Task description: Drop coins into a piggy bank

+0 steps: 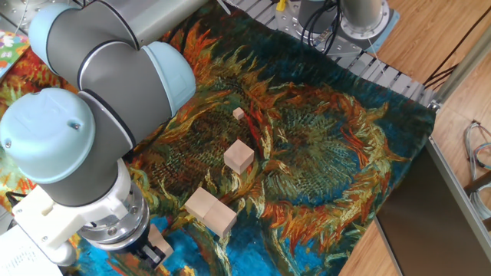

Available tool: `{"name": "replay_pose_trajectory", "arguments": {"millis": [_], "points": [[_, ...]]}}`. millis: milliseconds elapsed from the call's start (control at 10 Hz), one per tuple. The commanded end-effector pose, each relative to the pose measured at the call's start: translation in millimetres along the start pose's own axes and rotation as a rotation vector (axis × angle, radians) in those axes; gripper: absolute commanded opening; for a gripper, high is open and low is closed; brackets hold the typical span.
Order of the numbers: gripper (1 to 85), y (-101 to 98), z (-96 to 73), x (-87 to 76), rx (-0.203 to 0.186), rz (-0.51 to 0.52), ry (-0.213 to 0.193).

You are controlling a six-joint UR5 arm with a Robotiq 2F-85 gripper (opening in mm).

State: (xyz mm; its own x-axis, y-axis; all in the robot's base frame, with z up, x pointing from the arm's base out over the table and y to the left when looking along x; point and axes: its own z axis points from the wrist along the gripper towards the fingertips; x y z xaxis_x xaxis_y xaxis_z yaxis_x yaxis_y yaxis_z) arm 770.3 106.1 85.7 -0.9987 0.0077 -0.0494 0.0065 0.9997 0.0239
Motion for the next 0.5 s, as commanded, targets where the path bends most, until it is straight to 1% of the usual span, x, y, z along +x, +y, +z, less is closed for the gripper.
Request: {"name": "replay_pose_trajectory", "arguments": {"millis": [0,100,400], "points": [[1.3,-11.2,-4.2,3.0,0.044,-0.039,0.012],[1.3,-15.6,-4.4,5.7,0.061,-0.044,0.024],[1.3,-10.0,-4.1,3.4,0.039,-0.045,0.014]]}}
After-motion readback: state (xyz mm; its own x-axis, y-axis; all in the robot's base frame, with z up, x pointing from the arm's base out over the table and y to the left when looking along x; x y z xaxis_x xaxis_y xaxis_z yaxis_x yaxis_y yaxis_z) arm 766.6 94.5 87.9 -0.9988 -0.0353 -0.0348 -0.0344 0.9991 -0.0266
